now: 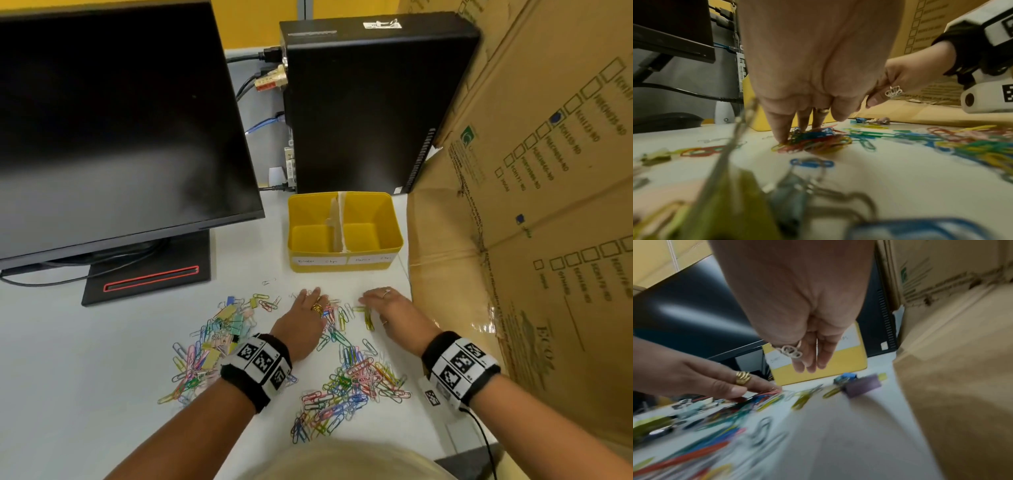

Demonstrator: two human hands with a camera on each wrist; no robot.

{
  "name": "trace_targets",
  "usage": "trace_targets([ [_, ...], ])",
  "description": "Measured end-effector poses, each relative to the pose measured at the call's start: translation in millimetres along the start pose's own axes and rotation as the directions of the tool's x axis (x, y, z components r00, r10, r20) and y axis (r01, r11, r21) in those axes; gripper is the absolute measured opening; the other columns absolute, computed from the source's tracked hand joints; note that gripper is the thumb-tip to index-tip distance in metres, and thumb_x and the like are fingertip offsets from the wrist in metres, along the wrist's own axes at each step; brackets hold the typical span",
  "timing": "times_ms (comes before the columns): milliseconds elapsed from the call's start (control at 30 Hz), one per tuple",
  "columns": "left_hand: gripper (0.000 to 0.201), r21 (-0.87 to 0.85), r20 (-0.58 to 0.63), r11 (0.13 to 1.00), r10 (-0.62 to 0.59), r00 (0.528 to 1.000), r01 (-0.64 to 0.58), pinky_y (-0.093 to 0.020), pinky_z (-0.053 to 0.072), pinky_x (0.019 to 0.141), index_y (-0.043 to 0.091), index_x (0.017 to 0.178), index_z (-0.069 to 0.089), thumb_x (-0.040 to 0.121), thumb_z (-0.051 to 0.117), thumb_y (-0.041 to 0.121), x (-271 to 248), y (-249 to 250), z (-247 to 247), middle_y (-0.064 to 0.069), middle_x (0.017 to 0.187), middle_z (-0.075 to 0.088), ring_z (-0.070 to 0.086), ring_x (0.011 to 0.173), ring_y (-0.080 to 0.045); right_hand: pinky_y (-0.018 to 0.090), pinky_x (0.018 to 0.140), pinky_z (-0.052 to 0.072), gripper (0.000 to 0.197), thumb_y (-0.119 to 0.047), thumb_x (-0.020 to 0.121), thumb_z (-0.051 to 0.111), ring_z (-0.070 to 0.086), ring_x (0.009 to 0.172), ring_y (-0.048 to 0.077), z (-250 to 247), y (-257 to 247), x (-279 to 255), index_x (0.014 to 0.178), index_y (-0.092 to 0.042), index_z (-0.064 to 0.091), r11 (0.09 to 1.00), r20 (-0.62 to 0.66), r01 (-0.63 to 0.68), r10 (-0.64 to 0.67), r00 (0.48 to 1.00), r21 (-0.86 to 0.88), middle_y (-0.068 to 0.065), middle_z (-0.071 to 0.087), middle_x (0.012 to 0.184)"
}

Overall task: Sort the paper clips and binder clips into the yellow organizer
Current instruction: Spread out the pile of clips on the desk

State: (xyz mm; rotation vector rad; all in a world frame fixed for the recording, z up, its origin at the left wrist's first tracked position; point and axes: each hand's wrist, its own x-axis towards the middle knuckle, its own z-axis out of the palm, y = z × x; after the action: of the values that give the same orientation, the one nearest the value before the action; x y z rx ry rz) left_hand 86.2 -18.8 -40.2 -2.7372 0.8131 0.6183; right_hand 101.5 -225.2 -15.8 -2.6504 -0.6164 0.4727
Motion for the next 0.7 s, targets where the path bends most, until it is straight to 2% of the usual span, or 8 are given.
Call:
trace_targets([
  [67,0.04,-0.065,-0.032,0.998,-0.016,0.999,0.014,-0.048,0.001,0.12,0.002,0.133,0.042,0.099,0.024,0.013,-5.7,8.6,10.0,-0.016,0.155,0.016,-0.002,0.145,-0.033,0.027,0.114,0.02,0.071,0.023,0.073,0.034,0.029,0.138,0.024,11.7,-6.7,-6.3,0.137,-0.009,0.037,1.0,0.102,0.008,-0.006,0.995,-0.017,0.012,0.036,0.147],
  [133,0.041,-0.167,-0.049,0.986,-0.037,0.998,0.028,-0.046,0.001,0.121,0.0,0.133,0.043,0.1,0.024,0.014,-15.5,18.7,19.6,-0.017,0.155,0.015,-0.004,0.145,-0.031,0.029,0.115,0.019,0.068,0.02,0.076,0.036,0.025,0.139,0.024,16.8,-13.7,-16.1,0.138,-0.008,0.033,1.0,0.132,0.009,-0.005,0.991,-0.025,0.014,0.032,0.149],
  [300,0.042,-0.372,-0.016,0.928,-0.016,1.0,0.009,-0.047,0.009,0.12,0.007,0.137,0.036,0.099,0.032,0.023,-54.4,51.6,31.4,-0.008,0.156,-0.006,-0.013,0.144,-0.028,0.027,0.108,0.029,0.056,0.011,0.08,0.041,0.037,0.13,0.026,30.3,-22.1,-53.5,0.131,-0.01,0.046,0.998,0.172,0.06,-0.065,0.983,0.035,0.012,0.043,0.142],
  [400,0.064,-0.732,-0.003,0.675,-0.14,0.99,0.093,-0.038,0.02,0.119,0.017,0.145,0.021,0.091,0.052,0.033,-73.9,59.2,26.5,0.005,0.158,-0.001,-0.001,0.146,-0.014,0.01,0.1,0.029,0.048,0.001,0.087,0.05,0.04,0.124,0.014,42.0,-13.6,-70.6,0.132,-0.015,0.045,0.991,0.115,0.061,-0.075,0.991,0.118,0.009,0.039,0.144],
  [467,0.062,-0.766,-0.065,0.635,-0.227,0.972,0.097,-0.029,0.027,0.114,0.016,0.138,0.039,0.082,0.066,0.029,-88.9,57.3,21.0,0.007,0.154,0.016,0.019,0.14,-0.012,0.001,0.092,0.025,0.043,-0.002,0.085,0.057,0.04,0.116,0.011,40.5,-6.4,-77.5,0.127,-0.013,0.051,0.986,0.031,0.009,-0.014,0.999,0.165,0.009,0.043,0.137],
  [533,0.039,-0.757,-0.134,0.643,-0.321,0.938,0.112,-0.027,0.041,0.099,0.016,0.114,0.062,0.077,0.071,0.023,-106.4,55.9,21.6,0.003,0.133,0.042,0.039,0.123,-0.011,0.009,0.086,0.033,0.039,-0.002,0.078,0.066,0.045,0.108,0.018,36.4,1.2,-84.5,0.116,-0.008,0.058,0.976,-0.013,-0.058,0.062,0.998,0.209,0.013,0.052,0.122],
  [600,0.01,-0.776,-0.15,0.621,-0.352,0.924,0.11,-0.027,0.049,0.08,0.017,0.086,0.067,0.077,0.071,0.018,-122.4,58.6,28.5,0.005,0.103,0.054,0.053,0.095,-0.01,0.017,0.077,0.041,0.037,-0.003,0.071,0.073,0.049,0.094,0.019,36.3,5.8,-92.3,0.107,-0.004,0.062,0.97,0.028,-0.094,0.09,0.996,0.223,0.014,0.056,0.106],
  [700,0.003,-0.77,-0.043,0.617,-0.303,0.952,0.162,-0.009,0.038,0.065,0.017,0.08,0.066,0.079,0.068,0.018,-134.7,70.2,45.2,0.01,0.084,0.047,0.053,0.078,-0.01,0.01,0.062,0.032,0.033,-0.004,0.07,0.074,0.045,0.084,0.015,47.8,3.7,-99.0,0.099,-0.005,0.061,0.978,0.063,-0.114,0.105,0.992,0.176,0.005,0.05,0.092],
])
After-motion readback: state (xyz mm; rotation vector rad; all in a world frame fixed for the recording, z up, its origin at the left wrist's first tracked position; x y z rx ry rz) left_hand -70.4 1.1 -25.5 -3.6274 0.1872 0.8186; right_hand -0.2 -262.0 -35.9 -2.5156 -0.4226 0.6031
